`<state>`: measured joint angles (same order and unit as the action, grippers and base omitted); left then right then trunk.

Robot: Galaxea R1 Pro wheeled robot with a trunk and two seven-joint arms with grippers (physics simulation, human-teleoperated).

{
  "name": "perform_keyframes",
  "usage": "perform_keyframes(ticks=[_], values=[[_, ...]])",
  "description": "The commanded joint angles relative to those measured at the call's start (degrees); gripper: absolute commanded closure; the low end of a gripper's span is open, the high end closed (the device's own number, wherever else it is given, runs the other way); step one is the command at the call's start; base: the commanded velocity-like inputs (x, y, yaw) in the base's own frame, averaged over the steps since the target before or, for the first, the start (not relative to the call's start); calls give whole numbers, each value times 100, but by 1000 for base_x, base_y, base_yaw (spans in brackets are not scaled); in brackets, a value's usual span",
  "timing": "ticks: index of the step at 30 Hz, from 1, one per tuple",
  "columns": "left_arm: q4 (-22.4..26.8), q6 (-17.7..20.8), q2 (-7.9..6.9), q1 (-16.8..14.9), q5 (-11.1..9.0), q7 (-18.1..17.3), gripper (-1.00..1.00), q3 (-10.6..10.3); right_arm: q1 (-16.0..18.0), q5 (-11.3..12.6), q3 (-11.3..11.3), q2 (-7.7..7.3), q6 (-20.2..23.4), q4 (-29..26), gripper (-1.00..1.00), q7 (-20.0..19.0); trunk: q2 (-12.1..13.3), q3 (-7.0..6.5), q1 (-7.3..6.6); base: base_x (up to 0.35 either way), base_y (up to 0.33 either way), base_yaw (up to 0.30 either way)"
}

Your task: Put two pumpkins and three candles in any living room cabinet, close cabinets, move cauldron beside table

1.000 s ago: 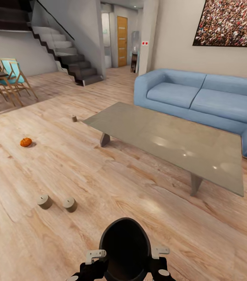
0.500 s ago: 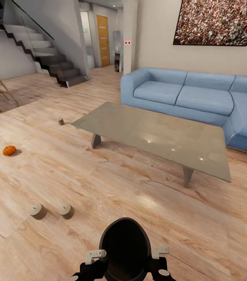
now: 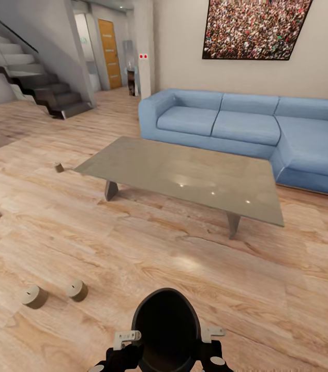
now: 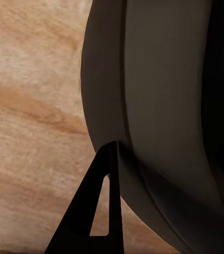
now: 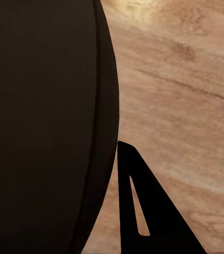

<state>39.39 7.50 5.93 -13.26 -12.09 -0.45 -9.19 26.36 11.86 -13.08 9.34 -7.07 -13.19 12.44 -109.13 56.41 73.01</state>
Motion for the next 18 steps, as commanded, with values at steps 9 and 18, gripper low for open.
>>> perform_keyframes(ticks=[9, 18], values=[[16, 32, -12, 1, -48, -7, 100, -13, 10, 80, -54, -2, -14, -2, 100, -5, -2, 4, -1, 0, 49, -265], [14, 32, -13, 1, -48, -7, 100, -13, 10, 80, -54, -2, -14, -2, 100, -5, -2, 4, -1, 0, 1, -265]])
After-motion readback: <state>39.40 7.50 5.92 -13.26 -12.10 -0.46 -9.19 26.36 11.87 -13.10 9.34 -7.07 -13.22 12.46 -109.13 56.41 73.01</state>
